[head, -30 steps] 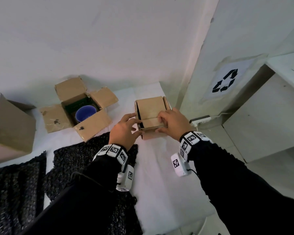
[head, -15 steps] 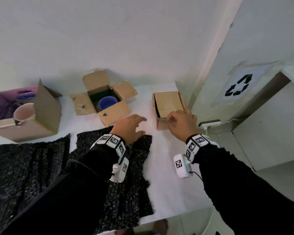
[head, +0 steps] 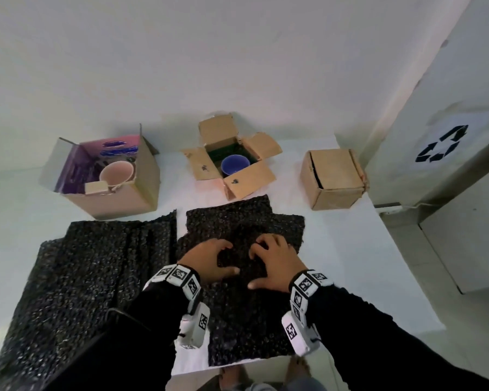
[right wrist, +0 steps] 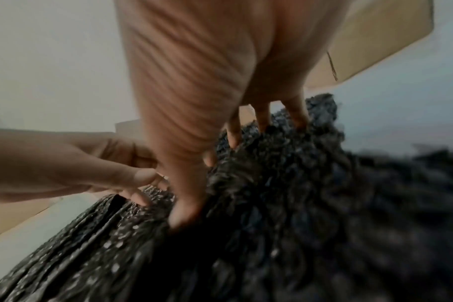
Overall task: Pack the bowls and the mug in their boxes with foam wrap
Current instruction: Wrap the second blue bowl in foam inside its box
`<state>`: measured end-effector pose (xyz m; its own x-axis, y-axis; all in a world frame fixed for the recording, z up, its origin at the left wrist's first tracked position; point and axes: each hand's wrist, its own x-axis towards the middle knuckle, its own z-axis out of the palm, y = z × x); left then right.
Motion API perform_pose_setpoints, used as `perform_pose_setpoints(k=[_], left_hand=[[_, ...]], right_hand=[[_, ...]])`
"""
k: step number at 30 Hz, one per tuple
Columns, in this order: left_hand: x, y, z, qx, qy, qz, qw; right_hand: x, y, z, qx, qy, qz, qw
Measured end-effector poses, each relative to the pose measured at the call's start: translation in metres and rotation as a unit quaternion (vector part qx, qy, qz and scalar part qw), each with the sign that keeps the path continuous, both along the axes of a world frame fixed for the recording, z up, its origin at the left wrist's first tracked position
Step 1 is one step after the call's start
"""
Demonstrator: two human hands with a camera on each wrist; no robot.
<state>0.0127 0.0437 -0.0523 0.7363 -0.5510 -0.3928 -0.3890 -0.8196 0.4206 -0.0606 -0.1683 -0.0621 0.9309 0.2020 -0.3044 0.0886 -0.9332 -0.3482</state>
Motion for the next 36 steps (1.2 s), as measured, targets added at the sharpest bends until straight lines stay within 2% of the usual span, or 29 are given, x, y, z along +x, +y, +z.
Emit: perform_pose_setpoints(k=[2, 6, 8, 10, 12, 15, 18, 19, 20, 22, 24, 27, 31, 36], left_hand=[[-0.004, 0.005, -0.005, -0.010, 0.013, -0.001, 1.000], [-0.004, 0.012, -0.007, -0.050, 0.029, -0.004, 0.998], [-0.002, 0.012, -0.005, -0.064, 0.034, -0.001, 0.997], [0.000, 0.010, -0.003, -0.057, 0.032, -0.001, 0.998], [0.000, 0.006, -0.003, -0.044, -0.027, -0.019, 0.998], [-0.002, -0.004, -0.008, -0.003, -0.138, -0.095, 0.986], [-0.004, -0.012, -0.015, 0.039, -0.160, -0.145, 0.976], [-0.004, -0.013, -0.018, 0.039, -0.157, -0.146, 0.976], [-0.003, -0.013, -0.020, 0.024, -0.153, -0.139, 0.978], [-0.001, -0.013, -0.025, -0.029, -0.133, -0.107, 0.985], [0.003, -0.012, -0.024, -0.094, -0.106, -0.070, 0.987], [0.012, -0.014, -0.013, -0.175, -0.098, -0.044, 0.979], [0.022, -0.020, 0.021, -0.231, -0.102, -0.001, 0.968], [0.042, -0.024, 0.057, -0.288, -0.151, 0.041, 0.945]], right_hand=[[0.001, 0.002, -0.007, 0.014, -0.052, -0.030, 0.998], [0.008, -0.007, -0.007, 0.103, -0.150, -0.110, 0.977], [0.012, -0.012, 0.004, 0.165, -0.159, -0.169, 0.958], [0.017, -0.017, 0.015, 0.243, -0.163, -0.236, 0.927], [0.020, -0.023, 0.022, 0.279, -0.197, -0.293, 0.893], [0.023, -0.029, 0.027, 0.298, -0.232, -0.372, 0.848], [0.023, -0.031, 0.026, 0.348, -0.197, -0.438, 0.805], [0.021, -0.031, 0.025, 0.364, -0.182, -0.440, 0.800], [0.019, -0.032, 0.024, 0.354, -0.172, -0.435, 0.810], [0.014, -0.036, 0.018, 0.300, -0.147, -0.398, 0.855], [0.014, -0.037, 0.018, 0.260, -0.136, -0.367, 0.883], [0.021, -0.038, 0.020, 0.255, -0.134, -0.372, 0.882], [0.037, -0.040, 0.031, 0.258, -0.134, -0.393, 0.872], [0.067, -0.043, 0.058, 0.325, -0.169, -0.355, 0.860]])
